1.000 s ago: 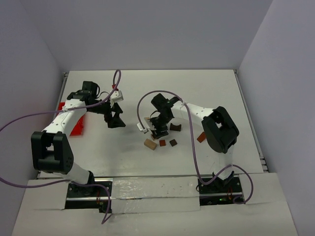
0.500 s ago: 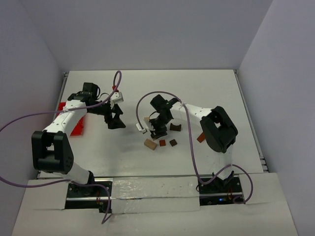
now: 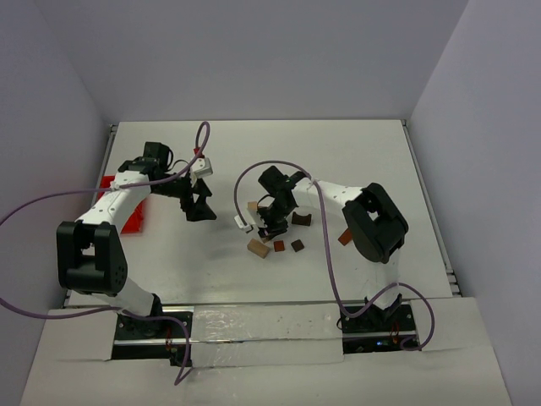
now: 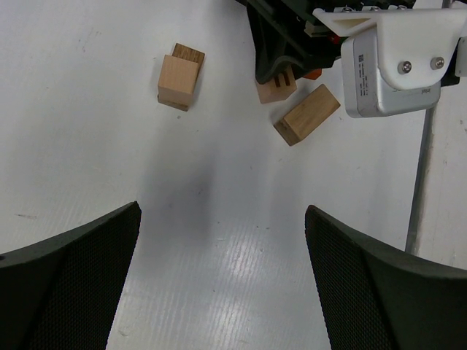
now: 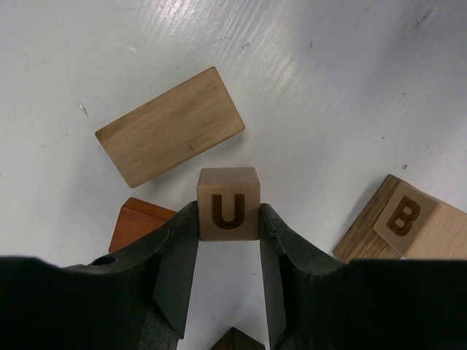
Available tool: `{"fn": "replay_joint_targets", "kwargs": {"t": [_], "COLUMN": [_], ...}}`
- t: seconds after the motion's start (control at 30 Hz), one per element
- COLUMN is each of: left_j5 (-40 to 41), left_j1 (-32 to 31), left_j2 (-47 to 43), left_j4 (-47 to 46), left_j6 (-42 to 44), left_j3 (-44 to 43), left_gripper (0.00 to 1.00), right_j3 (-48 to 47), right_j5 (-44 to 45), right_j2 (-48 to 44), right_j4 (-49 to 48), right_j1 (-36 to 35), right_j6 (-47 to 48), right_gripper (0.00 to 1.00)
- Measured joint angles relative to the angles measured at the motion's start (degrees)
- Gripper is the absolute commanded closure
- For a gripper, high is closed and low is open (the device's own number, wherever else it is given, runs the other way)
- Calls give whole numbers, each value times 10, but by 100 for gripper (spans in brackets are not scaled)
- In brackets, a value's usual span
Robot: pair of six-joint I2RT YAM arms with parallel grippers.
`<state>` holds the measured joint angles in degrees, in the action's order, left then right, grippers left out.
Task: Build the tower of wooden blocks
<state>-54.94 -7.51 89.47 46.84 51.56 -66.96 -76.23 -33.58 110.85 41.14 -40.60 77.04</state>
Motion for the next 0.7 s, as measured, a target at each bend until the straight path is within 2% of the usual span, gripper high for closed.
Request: {"fn": "replay_joint_targets", "kwargs": {"t": [0.23, 0.7], "left_j5": [0, -4], "left_j1": [0, 0], "left_j2": [0, 0], "left_j4": [-11, -37], "left_j6": [-5, -29], "left_j3": [9, 25], "left_gripper": [1, 1], "right_j3": [0, -8], "right_j5": [-6, -16], "right_j2": [-1, -35], "right_j4": [-4, -73], "right_j1": [6, 84], "right_j6": [-45, -190], "right_gripper": [75, 77]}}
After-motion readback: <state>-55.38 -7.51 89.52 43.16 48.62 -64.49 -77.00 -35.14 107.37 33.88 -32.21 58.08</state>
